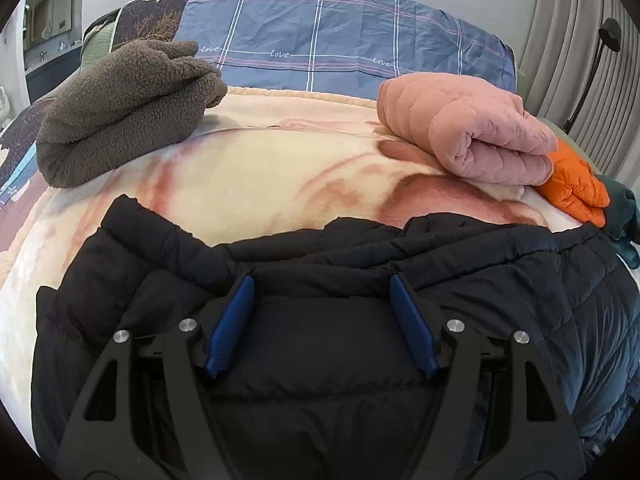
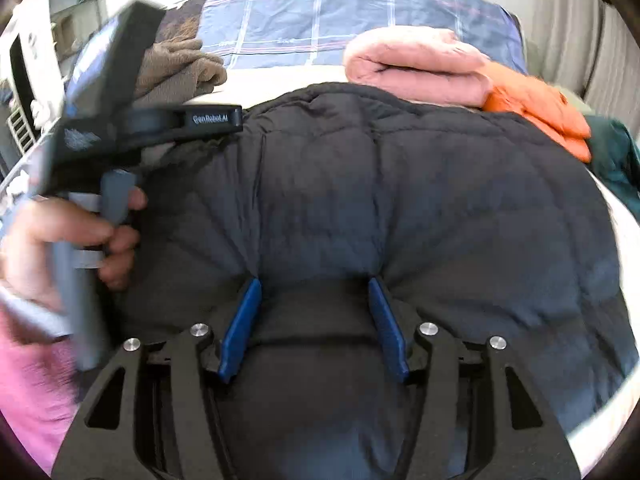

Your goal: Fold large clothes

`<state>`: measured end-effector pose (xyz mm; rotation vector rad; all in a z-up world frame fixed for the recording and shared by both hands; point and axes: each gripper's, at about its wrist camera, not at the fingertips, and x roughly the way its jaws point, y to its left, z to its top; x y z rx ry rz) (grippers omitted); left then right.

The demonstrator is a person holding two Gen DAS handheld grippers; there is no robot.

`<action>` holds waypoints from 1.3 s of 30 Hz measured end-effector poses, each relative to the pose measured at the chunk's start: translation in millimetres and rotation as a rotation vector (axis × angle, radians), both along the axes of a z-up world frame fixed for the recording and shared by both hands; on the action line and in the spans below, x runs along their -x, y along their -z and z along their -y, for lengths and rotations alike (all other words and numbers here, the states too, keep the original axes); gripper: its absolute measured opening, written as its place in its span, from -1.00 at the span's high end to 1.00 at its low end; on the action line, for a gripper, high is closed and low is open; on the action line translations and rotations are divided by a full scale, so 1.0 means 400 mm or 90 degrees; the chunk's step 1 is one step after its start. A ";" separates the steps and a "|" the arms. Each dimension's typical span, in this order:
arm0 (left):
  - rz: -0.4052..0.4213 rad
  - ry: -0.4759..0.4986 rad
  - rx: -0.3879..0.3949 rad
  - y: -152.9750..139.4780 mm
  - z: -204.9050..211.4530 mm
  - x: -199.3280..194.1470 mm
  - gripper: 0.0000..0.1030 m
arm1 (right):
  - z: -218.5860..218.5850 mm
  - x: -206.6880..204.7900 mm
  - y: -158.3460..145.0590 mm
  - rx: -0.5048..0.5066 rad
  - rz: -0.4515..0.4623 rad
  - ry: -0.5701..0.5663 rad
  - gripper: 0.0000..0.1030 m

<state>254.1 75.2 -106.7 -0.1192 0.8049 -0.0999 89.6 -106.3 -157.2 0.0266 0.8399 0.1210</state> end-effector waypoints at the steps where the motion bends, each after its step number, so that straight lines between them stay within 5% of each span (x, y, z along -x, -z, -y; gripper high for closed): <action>1: -0.001 0.000 0.002 0.000 -0.001 -0.001 -0.39 | -0.002 0.029 -0.004 0.004 0.005 -0.010 -0.08; 7: 0.001 0.005 -0.011 0.000 0.009 0.001 -0.40 | -0.020 0.109 0.083 0.086 0.031 -0.025 -0.23; 13: 0.003 0.003 -0.003 0.000 0.003 0.002 -0.41 | 0.032 0.061 0.006 0.000 -0.052 0.005 -0.29; 17: 0.002 0.003 -0.006 -0.001 0.004 0.001 -0.41 | 0.056 0.014 -0.086 0.006 0.035 0.026 -0.29; 23: 0.000 0.004 -0.003 -0.001 0.003 -0.001 -0.41 | 0.045 -0.096 -0.114 -0.033 0.066 0.007 -0.29; 28: 0.000 0.005 -0.001 -0.001 0.002 -0.002 -0.41 | 0.043 -0.195 0.008 -0.013 -0.012 -0.012 -0.38; 31: 0.000 0.006 -0.003 -0.001 0.001 0.000 -0.41 | 0.032 -0.198 -0.013 0.020 -0.044 -0.047 -0.40; 33: -0.001 0.005 -0.003 -0.002 0.000 -0.001 -0.41 | 0.053 -0.211 -0.044 -0.024 -0.069 -0.034 -0.40; 39: -0.003 0.006 -0.001 0.000 -0.001 -0.002 -0.41 | 0.023 -0.287 -0.140 -0.018 0.033 -0.026 -0.26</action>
